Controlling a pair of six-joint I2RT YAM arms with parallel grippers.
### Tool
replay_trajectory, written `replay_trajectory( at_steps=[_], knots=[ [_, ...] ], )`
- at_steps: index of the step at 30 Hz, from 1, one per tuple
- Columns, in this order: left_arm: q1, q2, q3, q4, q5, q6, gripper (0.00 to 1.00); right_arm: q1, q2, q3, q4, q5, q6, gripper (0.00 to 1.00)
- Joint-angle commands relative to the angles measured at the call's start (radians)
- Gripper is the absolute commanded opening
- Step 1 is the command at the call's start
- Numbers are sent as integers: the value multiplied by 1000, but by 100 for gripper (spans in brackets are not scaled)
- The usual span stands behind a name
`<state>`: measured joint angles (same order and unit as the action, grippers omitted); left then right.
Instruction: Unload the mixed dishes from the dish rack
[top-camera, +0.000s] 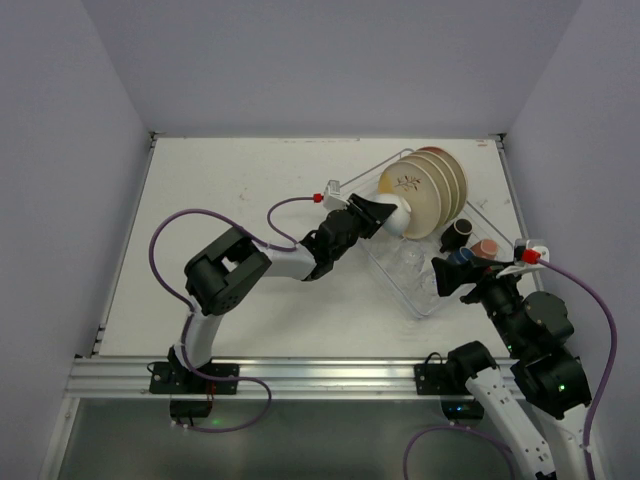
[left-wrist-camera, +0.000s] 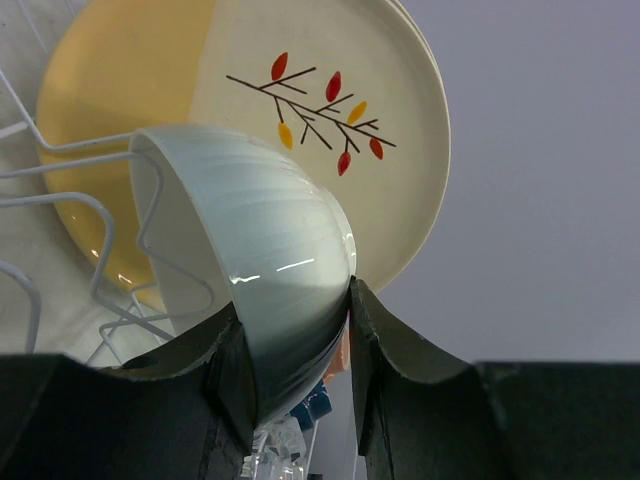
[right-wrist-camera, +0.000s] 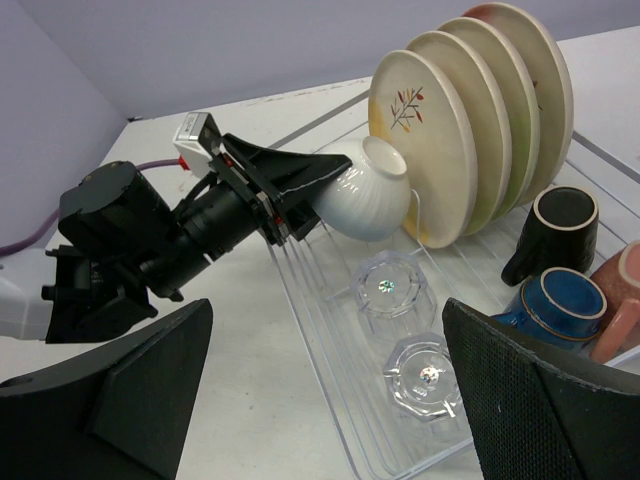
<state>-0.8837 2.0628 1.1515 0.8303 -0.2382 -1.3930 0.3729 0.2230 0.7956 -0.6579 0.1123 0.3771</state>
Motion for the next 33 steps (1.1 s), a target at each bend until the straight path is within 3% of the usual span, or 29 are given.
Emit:
replay_trajectory(
  at_steps=[1, 23, 33],
  knots=[
    [28, -67, -7, 88, -20, 61, 0, 0, 13, -7, 37, -7, -10, 99],
    [35, -90, 36, 132, 5, 172, 0, 0, -7, -9, 27, 6, -12, 99],
    [35, -81, 59, 153, 13, 157, 0, 0, -7, -7, 23, 6, -10, 99]
  ],
)
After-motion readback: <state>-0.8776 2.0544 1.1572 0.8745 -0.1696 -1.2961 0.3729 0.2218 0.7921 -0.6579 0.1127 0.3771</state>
